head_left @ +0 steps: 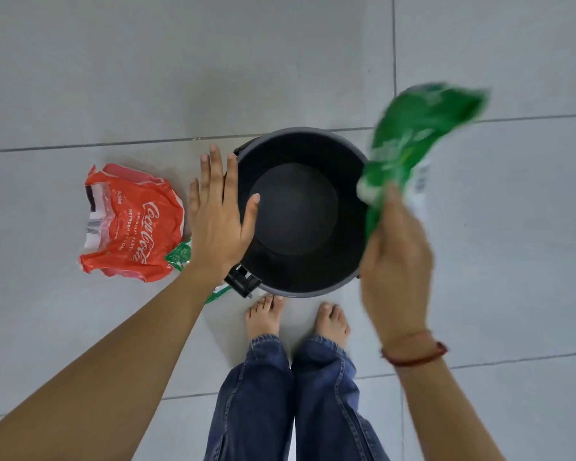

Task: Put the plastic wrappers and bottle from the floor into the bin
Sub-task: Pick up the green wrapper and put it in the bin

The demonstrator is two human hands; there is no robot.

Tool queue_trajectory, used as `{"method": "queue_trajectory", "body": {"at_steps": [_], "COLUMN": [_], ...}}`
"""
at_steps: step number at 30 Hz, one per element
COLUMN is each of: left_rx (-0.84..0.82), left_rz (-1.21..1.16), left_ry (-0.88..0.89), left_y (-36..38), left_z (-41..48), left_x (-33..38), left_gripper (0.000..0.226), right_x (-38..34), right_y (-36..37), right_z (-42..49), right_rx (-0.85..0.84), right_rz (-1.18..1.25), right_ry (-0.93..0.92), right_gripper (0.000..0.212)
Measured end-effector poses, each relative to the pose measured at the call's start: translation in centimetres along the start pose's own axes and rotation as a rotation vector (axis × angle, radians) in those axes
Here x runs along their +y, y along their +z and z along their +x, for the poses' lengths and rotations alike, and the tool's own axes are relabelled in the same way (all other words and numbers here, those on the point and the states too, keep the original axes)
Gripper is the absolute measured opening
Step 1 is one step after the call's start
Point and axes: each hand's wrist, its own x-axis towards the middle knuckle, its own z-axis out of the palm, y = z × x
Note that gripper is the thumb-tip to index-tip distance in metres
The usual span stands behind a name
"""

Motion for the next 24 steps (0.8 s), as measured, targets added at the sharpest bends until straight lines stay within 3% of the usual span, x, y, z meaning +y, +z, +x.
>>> {"method": "queue_trajectory", "body": {"at_steps": [3, 5, 8, 11, 15, 17, 20, 22, 24], "left_rx": [0.014, 0.026, 0.048, 0.067, 0.084, 0.084, 0.072, 0.069, 0.073], "left_rz": [-0.050, -0.060, -0.044, -0.024, 0.035, 0.065, 0.089, 0.084, 0.071], "left_ry": [0.000, -0.002, 0.006, 0.008, 0.002, -0.001, -0.011, -0.015, -0.019], "left_y": [0.0, 0.1, 0.4, 0.6, 0.6, 0.5, 0.5, 0.5, 0.6], "left_z": [0.0, -0.1, -0.1, 0.0, 0.0, 0.0, -0.1, -0.1, -0.1], "left_x": [0.0, 0.0, -0.1, 0.0, 0.0, 0.1, 0.3, 0.3, 0.3], "left_gripper": [0.065, 0.063, 0.062, 0.063, 0.064, 0.064, 0.064, 0.064, 0.063], "right_x": [-1.4, -0.9, -0.5, -0.9, 1.2, 2.2, 2.0, 1.7, 2.7], "right_y": [3.7, 6.2, 10.6, 15.1, 19.7, 20.3, 18.0, 13.9, 9.7], "right_z": [-2.3, -2.5, -1.0, 0.4, 0.5, 0.5, 1.1, 1.9, 2.8], "right_rx": [-0.348, -0.544, -0.696, -0.818, -1.171, -1.248, -1.030, -0.671, -0.202], "right_rz": [-0.207, -0.326, -0.442, -0.373, -0.163, -0.097, 0.056, 0.175, 0.249], "right_ry": [0.070, 0.141, 0.085, -0.006, -0.034, -0.044, -0.047, -0.101, -0.123], "right_gripper": [0.073, 0.072, 0.073, 0.069, 0.056, 0.051, 0.053, 0.043, 0.029]}}
